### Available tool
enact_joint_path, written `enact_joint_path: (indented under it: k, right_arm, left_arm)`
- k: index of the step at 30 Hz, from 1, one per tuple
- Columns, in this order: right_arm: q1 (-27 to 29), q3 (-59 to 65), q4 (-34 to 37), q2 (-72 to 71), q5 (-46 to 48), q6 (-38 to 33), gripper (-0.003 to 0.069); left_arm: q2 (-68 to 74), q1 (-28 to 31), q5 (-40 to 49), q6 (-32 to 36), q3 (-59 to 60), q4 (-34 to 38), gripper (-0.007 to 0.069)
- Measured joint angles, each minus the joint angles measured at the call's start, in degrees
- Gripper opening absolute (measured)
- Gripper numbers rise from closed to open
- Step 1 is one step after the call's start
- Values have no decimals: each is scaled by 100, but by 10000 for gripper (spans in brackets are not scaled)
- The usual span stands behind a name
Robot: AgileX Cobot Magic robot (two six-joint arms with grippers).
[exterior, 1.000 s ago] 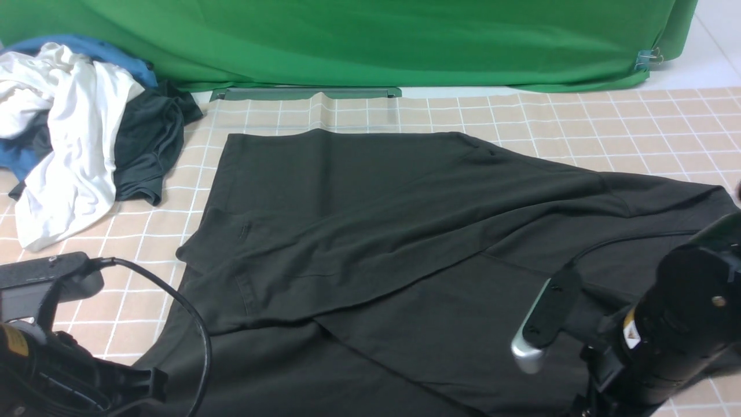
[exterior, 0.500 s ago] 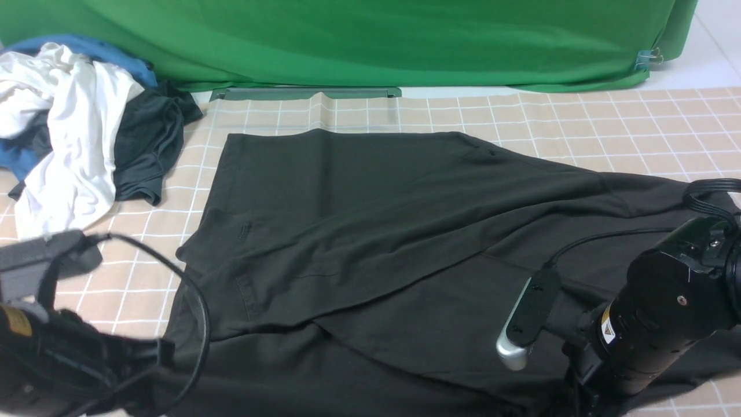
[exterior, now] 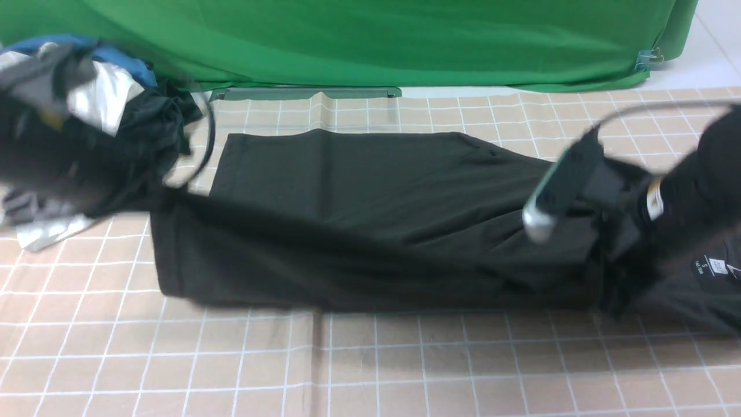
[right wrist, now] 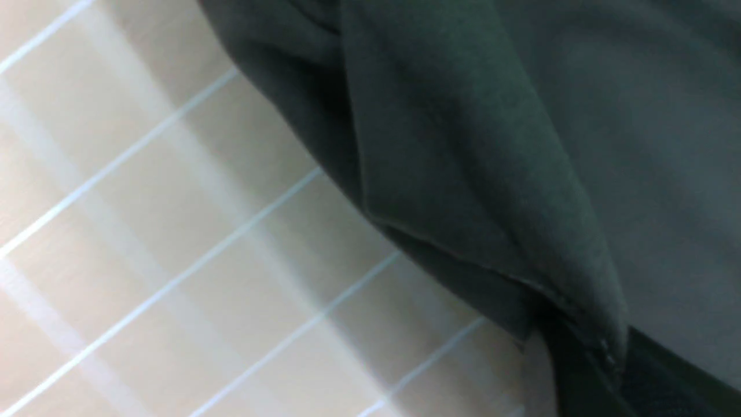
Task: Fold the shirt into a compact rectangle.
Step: 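Fold the black garment in half by bringing its near edge over to the far edge, then pull the folded dark garment lengthwise by its ends to straighten it flat on the table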
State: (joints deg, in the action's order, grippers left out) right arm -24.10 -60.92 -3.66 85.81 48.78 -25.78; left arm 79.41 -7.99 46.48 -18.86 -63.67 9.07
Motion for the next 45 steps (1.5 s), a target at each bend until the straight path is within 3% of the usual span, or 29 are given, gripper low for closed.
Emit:
enact_joint_path:
  k: [14,24,28,33,34,37,40,43,45]
  right_arm:
    - [898,-3466,-11,2619,-55,-209,76]
    - [953,-4565,-38,4120,-804,-151,84]
    - [953,-4598,-40,4357,-1266,-146,133]
    - [953,-4617,-58,4381,-1602,-78,270]
    - [953,-4669,-106,4320,-1517,20,323]
    - [953,-4841,-184,4151,-1021,212,346]
    - [1014,-5023,-226,3747,-78,476,252]
    - [1130,-5074,-226,3374,734,584,91]
    - [1244,-5074,-226,3212,1217,650,48]
  left_arm:
    - [3273,245,-136,9,-3640,48,34]
    - [4610,333,-641,125,-4520,48,48]
    - [4808,340,-983,141,-4520,-35,150]
    - [4844,410,-1055,141,-4728,-117,293]
    - [4844,448,-687,169,-4969,-32,341]
    - [4839,441,-123,609,-5272,300,346]
    - [4832,122,673,1335,-5483,985,266]
    - [4845,-381,1015,1697,-5490,1208,137]
    - [4905,-826,1125,1927,-5500,1286,54]
